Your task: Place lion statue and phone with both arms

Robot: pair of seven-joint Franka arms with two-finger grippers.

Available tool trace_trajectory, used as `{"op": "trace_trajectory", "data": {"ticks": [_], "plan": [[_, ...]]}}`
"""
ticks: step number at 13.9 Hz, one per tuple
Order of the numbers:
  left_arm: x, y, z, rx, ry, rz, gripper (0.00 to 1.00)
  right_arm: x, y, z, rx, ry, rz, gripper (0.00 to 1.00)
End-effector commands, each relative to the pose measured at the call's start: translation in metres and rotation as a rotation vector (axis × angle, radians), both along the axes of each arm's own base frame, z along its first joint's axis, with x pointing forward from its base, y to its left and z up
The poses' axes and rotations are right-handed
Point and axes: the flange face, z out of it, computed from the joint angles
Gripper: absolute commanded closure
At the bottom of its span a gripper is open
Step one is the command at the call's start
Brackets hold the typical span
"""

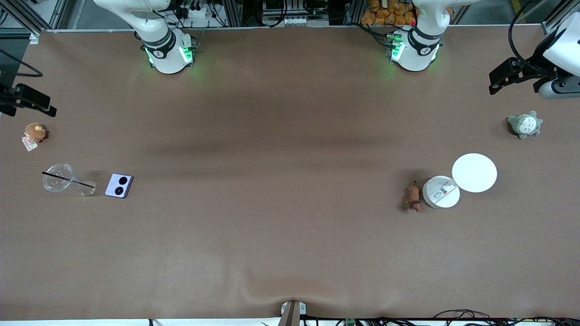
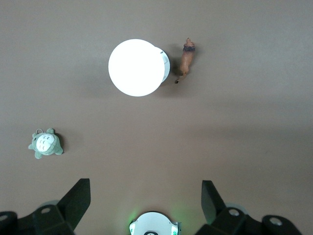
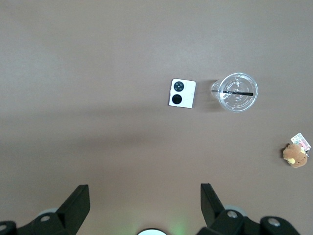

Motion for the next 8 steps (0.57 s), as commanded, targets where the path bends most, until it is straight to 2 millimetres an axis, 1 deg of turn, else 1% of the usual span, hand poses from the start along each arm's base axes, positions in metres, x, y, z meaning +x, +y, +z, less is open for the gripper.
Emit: {"op": "trace_trajectory", "data": {"ticks": [1, 2, 4, 6, 8], "plan": [[-0.0074, 0.0000, 0.0073, 0.008, -0.011, -0.008, 0.00, -0.0166, 0.0080, 0.0125, -0.016, -0.012, 0.006, 0.00], [-0.0086, 0.0001, 0.0071, 0.009, -0.002, -0.006, 0.00, -0.0186, 0.0031, 0.0131, -0.016, -0.005, -0.001, 0.00], [-0.0095, 0.0026, 0.0091, 0.009, 0.001, -0.004, 0.00, -0.0202, 0.0065, 0.0125, -0.014, 0.009, 0.006, 0.00], [-0.0066, 0.0019, 0.0169, 0.006, -0.015, -0.005, 0.00, -0.0203, 0.0096, 0.0134, -0.013, 0.006, 0.013, 0.00], [-0.0071, 0.0014, 0.0165, 0.006, -0.005, -0.006, 0.00, -0.0206, 0.0098, 0.0137, -0.014, 0.004, 0.015, 0.00]]}}
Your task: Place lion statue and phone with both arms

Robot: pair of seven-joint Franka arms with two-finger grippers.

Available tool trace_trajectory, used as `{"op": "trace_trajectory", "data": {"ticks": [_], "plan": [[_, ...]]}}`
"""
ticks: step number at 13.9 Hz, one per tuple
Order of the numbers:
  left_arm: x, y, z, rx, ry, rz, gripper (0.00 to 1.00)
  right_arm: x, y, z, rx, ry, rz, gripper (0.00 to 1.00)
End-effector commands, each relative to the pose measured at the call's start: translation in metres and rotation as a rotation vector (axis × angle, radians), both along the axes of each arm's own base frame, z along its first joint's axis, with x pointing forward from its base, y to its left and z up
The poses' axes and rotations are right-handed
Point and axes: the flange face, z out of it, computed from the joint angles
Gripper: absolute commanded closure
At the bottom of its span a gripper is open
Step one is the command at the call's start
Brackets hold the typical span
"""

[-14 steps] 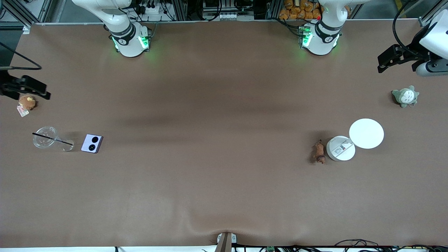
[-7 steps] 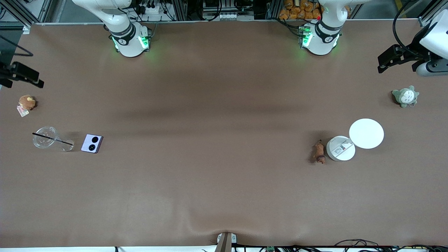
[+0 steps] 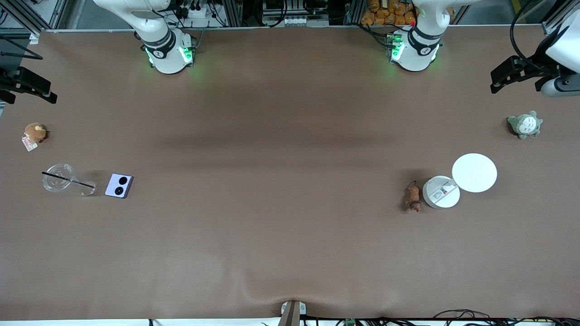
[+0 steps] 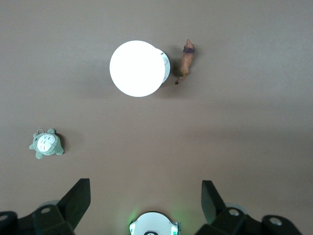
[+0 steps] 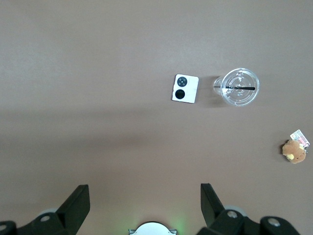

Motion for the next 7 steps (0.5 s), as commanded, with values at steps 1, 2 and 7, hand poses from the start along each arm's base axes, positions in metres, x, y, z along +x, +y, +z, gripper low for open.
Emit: {"op": "trace_trajectory", "data": {"ticks": [1, 2, 7], "plan": [[-0.0054, 0.0038, 0.0103, 0.006, 0.001, -0.003, 0.00, -0.0088, 0.0060, 0.0024, -0.015, 0.002, 0.008, 0.00], [-0.0052, 0.0060, 0.0111, 0.004, -0.001, 0.000, 0.00, -0.0088, 0.0076, 0.0024, -0.015, 0.002, 0.011, 0.00], [-0.0066, -0.0002, 0.0200, 0.001, -0.010, -0.011, 0.00, -0.0079, 0.0075, 0.0019, -0.015, 0.000, 0.013, 0.00]]}}
